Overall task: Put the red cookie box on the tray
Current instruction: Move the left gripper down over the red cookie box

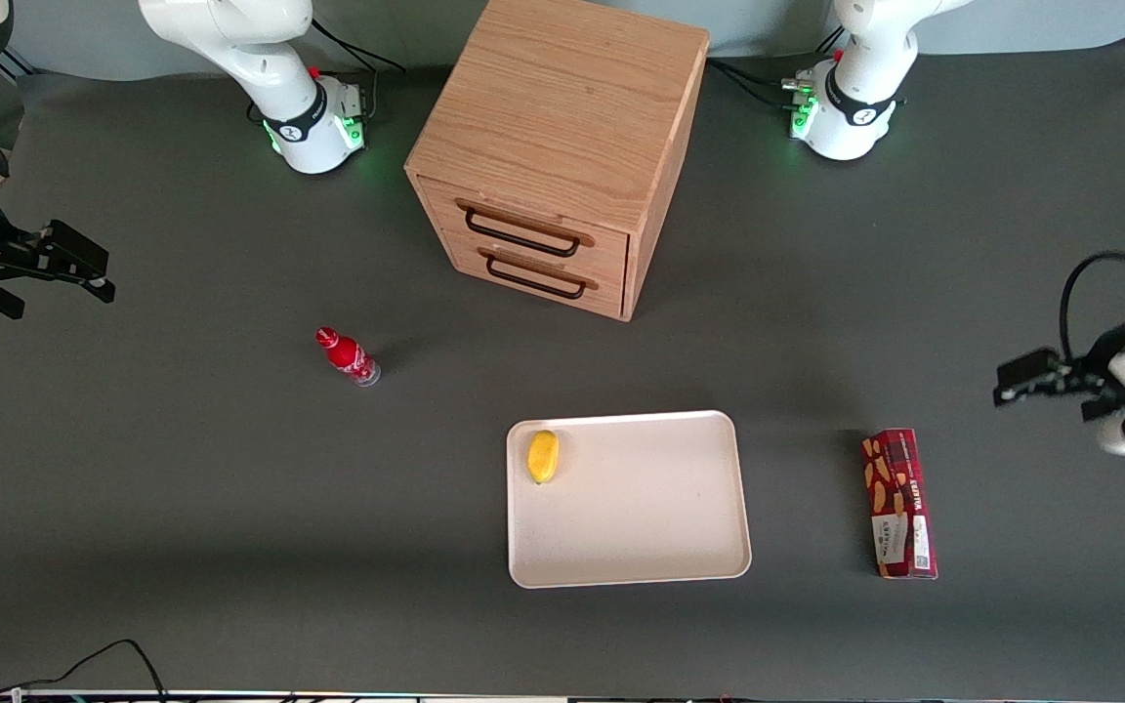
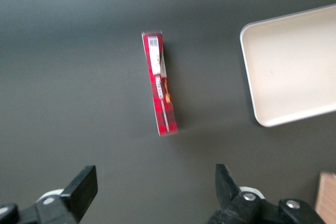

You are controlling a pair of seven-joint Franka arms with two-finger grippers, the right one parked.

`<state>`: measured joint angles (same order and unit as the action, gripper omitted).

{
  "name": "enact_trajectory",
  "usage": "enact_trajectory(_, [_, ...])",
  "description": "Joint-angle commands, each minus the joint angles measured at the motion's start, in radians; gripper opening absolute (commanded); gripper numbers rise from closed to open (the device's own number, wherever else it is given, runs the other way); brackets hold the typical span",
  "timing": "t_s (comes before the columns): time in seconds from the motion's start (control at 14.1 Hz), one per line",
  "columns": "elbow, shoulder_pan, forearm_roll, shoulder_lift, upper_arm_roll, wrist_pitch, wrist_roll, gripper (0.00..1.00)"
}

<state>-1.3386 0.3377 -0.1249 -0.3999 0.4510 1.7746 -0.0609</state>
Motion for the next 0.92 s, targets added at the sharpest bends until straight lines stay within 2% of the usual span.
enact_trajectory(0.0, [0.087,-0.048,-0.099,-0.152,0.001,0.104,0.090,1.00])
enact_trajectory(0.35, [0.079,-0.078,-0.219,-0.334,-0.002,0.308,0.171,1.00])
enact_trajectory(0.85, [0.058,-0.085,-0.298,-0.487,-0.037,0.430,0.176,1.00])
